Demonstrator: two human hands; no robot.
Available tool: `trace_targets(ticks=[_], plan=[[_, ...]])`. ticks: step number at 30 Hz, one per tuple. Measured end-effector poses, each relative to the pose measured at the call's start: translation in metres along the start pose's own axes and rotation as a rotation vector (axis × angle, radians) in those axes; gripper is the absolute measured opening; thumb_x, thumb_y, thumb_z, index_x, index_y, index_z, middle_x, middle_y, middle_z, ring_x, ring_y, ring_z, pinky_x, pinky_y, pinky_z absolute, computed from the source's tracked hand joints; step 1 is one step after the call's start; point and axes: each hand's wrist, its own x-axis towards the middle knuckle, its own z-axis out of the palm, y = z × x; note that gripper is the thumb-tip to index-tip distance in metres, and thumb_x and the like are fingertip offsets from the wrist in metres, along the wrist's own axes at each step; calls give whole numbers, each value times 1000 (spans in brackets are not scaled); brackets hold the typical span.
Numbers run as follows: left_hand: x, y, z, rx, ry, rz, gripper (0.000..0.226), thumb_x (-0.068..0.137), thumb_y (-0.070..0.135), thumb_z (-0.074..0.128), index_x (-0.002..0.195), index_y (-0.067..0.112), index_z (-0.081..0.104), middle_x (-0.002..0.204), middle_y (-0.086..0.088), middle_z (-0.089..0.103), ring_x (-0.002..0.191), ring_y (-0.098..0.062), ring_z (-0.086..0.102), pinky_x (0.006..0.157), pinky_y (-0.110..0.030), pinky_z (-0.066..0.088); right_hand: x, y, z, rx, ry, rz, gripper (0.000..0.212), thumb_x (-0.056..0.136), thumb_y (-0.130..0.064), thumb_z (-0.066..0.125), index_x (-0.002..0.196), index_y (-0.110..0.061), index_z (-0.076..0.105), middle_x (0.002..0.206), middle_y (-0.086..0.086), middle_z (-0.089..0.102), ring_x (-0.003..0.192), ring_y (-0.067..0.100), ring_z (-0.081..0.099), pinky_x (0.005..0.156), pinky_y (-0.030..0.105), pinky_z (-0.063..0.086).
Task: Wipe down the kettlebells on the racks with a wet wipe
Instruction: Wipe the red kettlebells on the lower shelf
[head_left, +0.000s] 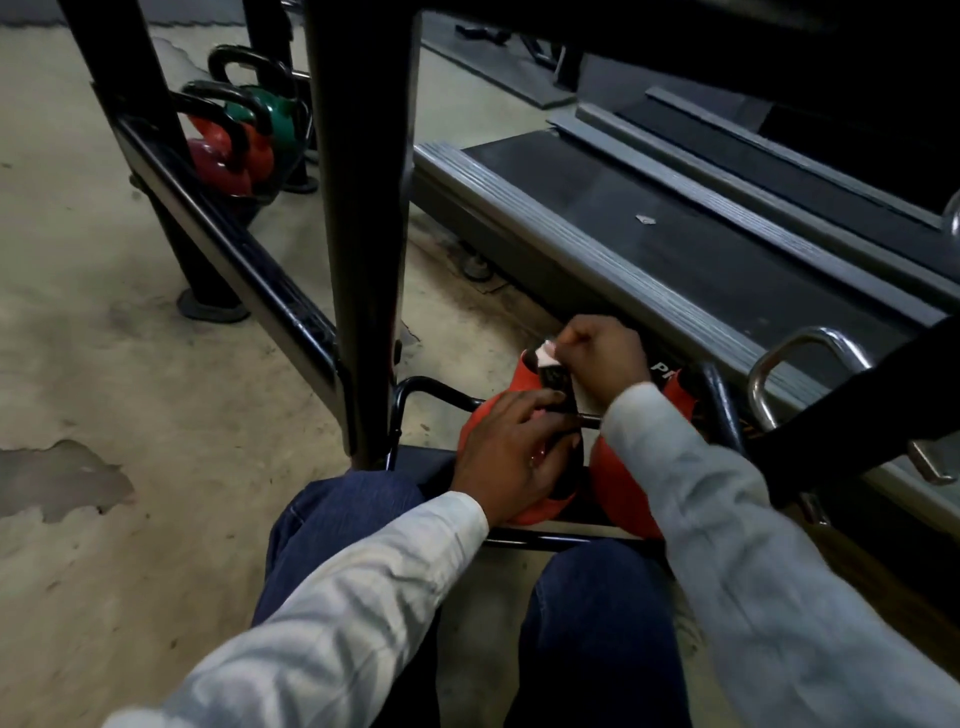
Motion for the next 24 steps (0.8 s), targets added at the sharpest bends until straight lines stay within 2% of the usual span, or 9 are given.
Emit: trace_targets(ticks=[2, 5, 8, 10, 12, 16, 19, 21, 24], plan=[[-1, -1, -1, -11, 12, 10, 20, 86, 26, 67, 105, 23, 73, 120, 2, 63, 109, -14, 54, 90, -32, 48, 26, -11, -1, 27, -78, 70, 26, 82, -23, 76, 61, -24, 61, 75, -6, 68, 82, 17, 66, 73, 24, 46], [1, -2, -2, -16, 9, 17, 20, 86, 27, 68, 104, 23, 74, 121, 2, 63, 110, -13, 53, 91, -30, 47, 38, -17, -4, -49, -175, 97, 19, 81, -23, 76, 65, -24, 65, 85, -1, 73, 86, 18, 68, 78, 27, 52], [1, -4, 1, -35, 13, 4, 18, 84, 25, 70, 102, 23, 73, 123, 2, 62, 112, -14, 53, 92, -31, 47, 19, -14, -7, -195, -172, 38, 11, 83, -25, 73, 73, -23, 68, 83, -4, 71, 82, 16, 66, 76, 29, 53], [1, -5, 2, -49, 19, 0, 18, 83, 24, 71, 101, 23, 73, 123, 2, 62, 112, -14, 54, 92, -32, 47, 14, -12, -7, -206, -150, 9, 7, 84, -24, 72, 78, -21, 71, 84, -4, 71, 81, 15, 65, 76, 28, 51], [1, -4, 2, -56, 20, -12, 19, 83, 24, 72, 102, 24, 74, 123, 3, 62, 113, -12, 53, 92, -32, 47, 26, -16, -6, -181, -157, 45, 6, 84, -25, 71, 81, -20, 74, 89, -2, 73, 85, 18, 67, 83, 32, 54], [1, -4, 1, -59, 17, -10, 19, 84, 26, 71, 102, 24, 74, 122, 3, 62, 112, -13, 53, 92, -35, 48, 69, -32, 2, -282, -316, 135, 21, 80, -30, 75, 97, -17, 76, 100, 3, 73, 93, 20, 68, 89, 32, 55], [0, -5, 1, -53, 16, -6, 17, 85, 27, 70, 102, 25, 73, 123, 3, 62, 113, -15, 55, 91, -36, 48, 77, -51, 18, -534, -474, 16, 31, 80, -28, 74, 107, -12, 74, 107, 3, 72, 98, 23, 67, 85, 29, 53], [-2, -5, 1, -44, 5, -2, 18, 86, 27, 69, 103, 24, 74, 124, 3, 62, 114, -15, 54, 91, -34, 48, 71, -64, 32, -640, -540, -62, 28, 81, -23, 74, 106, -11, 73, 109, 1, 71, 102, 23, 67, 87, 29, 53], [-2, -6, 0, -36, -15, -16, 20, 87, 28, 68, 105, 24, 73, 126, 4, 61, 116, -15, 54, 93, -34, 47, 75, -63, 36, -633, -513, -28, 33, 79, -27, 77, 108, -12, 73, 111, 3, 70, 102, 24, 67, 89, 32, 54]])
